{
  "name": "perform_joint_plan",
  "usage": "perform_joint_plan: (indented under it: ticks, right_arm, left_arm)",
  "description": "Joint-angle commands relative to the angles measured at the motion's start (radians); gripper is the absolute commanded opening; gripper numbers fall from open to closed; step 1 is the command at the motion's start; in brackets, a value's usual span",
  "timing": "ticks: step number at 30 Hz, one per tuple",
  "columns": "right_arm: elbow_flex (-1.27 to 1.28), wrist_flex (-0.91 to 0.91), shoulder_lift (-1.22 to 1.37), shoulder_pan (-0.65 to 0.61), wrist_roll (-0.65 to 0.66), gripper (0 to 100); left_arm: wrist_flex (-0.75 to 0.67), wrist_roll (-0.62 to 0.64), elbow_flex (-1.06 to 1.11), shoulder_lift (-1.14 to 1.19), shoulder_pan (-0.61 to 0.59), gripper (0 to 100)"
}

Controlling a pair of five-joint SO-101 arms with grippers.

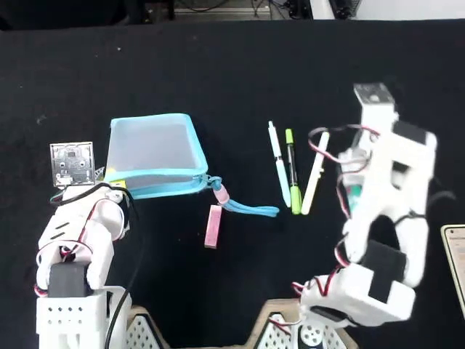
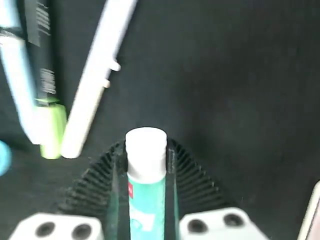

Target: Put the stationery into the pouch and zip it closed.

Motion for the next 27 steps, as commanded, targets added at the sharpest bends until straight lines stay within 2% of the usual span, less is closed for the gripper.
perform_joint_plan:
  ticks: [1,5,12,22,27]
  right_arm:
    - [0.101,-0.118,-0.051,0.109,0.015,1.1]
    - [0.165,-0.183,-0.051,0.196,0.031,1.7]
    - [0.231,-0.164,-0.051,0.249,0.19,15.5]
    - [0.199,-0.157,-0.05,0.244,0.218,15.1]
    - [0.166,-0.069,-0.05,0.238,0.256,15.2]
  left_arm:
    - [-0.006,0.012,-0.016,-0.002,-0.008,3]
    - [-0.006,0.012,-0.016,-0.002,-0.008,3]
    - [-0.006,0.012,-0.016,-0.002,-0.008,3]
    - [-0.006,0.012,-0.016,-0.002,-0.008,3]
    - [-0.006,0.012,-0.016,-0.002,-0.008,3]
